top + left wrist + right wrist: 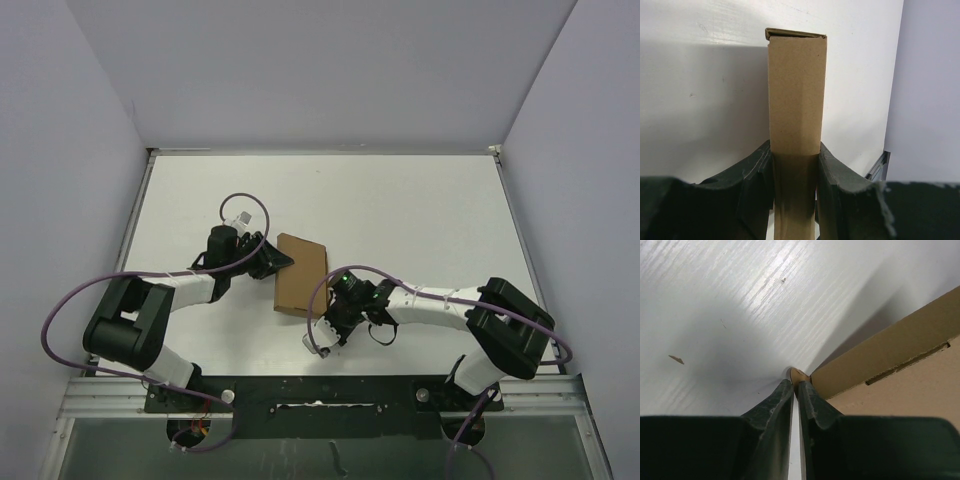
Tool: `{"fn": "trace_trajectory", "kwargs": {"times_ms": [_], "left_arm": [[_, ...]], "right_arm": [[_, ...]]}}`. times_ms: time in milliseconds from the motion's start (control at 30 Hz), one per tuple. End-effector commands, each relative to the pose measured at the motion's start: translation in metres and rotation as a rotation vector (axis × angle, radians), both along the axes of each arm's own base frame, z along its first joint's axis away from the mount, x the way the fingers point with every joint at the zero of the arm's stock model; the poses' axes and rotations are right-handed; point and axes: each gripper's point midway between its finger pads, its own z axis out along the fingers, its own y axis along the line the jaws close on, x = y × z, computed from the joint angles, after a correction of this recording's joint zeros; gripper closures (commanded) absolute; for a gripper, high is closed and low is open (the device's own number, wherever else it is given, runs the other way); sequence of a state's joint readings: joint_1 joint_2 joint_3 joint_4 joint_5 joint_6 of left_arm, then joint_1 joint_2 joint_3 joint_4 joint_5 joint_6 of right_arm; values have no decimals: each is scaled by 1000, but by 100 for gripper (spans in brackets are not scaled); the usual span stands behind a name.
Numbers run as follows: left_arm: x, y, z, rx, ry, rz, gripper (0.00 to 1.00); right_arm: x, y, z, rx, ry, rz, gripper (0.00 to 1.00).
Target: Fold the paper box
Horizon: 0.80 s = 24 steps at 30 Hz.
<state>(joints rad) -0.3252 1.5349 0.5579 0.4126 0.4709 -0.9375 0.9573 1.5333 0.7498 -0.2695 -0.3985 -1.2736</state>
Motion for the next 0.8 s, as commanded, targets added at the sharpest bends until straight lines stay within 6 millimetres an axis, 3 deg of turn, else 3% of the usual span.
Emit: {"fn": "trace_trajectory", "kwargs": {"times_ms": [0,300,767], "left_arm": [[4,-1,-2,6,-33,-25,100],[5,-1,-8,-15,-15,-43,100],[4,7,-17,-60,12,-53,100]], "right_arm": [[19,17,21,58,-94,-20,90],[22,17,25,71,-113,-20,88],[25,16,26,84,-85,-51,100]]}}
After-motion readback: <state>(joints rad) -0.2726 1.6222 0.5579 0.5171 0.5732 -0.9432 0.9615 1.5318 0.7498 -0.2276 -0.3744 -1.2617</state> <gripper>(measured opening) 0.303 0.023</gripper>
